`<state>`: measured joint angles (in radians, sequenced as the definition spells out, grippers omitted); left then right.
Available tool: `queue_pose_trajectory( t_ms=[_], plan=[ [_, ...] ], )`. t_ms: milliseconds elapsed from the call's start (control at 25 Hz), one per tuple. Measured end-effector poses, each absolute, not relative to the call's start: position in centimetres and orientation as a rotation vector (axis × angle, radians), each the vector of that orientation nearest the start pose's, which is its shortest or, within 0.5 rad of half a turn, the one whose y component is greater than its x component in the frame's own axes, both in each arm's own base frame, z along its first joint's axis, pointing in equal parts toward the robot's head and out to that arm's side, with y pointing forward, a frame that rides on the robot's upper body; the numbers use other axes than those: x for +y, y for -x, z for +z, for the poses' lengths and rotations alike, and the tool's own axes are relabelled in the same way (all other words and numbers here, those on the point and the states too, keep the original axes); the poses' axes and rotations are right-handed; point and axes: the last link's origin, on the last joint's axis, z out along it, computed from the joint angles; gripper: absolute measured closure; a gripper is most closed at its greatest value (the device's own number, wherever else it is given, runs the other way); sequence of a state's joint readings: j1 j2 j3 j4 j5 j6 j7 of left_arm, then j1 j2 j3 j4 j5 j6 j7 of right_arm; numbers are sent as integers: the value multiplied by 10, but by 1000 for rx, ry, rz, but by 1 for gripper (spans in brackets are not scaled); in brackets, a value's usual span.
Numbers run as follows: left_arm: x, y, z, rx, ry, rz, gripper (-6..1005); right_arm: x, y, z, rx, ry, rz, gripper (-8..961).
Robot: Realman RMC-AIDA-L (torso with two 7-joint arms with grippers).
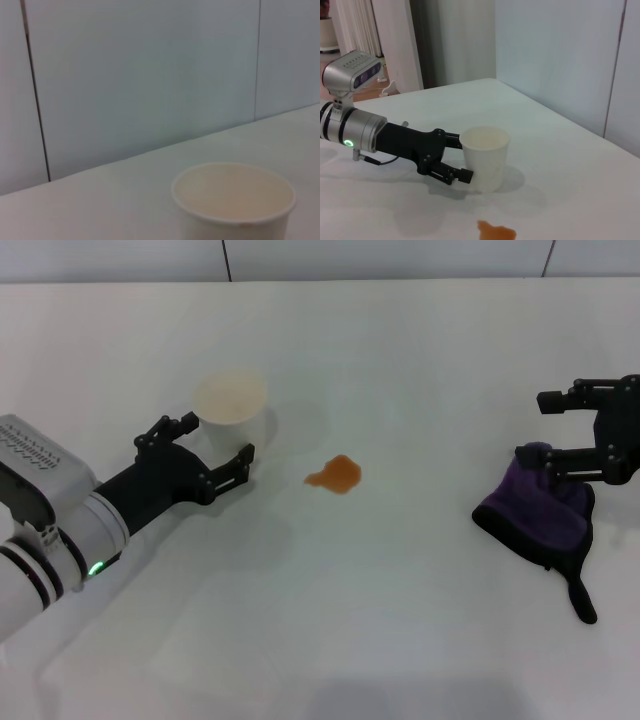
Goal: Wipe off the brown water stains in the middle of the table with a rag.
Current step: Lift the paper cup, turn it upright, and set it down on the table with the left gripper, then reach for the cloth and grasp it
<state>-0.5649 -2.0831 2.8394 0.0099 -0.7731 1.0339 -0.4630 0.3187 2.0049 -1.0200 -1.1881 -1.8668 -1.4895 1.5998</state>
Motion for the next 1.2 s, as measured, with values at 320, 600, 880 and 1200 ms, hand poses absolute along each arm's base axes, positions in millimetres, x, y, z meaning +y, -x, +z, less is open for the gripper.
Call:
queue_pose_trajectory(
  t_ms=[320,600,880,1200],
  plan=[
    [321,318,-79,-556,2211,-530,115,327,-245,64,378,2687,400,213],
    [315,320,-79,-545,2209,-530,115,327,-246,64,379,2686,400,214],
    [303,317,-77,-486,2179,-601,115,326,-246,64,384,2685,401,214],
    [285,311,-60,-377,2089,-748,115,325,-248,63,388,2688,400,215]
  ],
)
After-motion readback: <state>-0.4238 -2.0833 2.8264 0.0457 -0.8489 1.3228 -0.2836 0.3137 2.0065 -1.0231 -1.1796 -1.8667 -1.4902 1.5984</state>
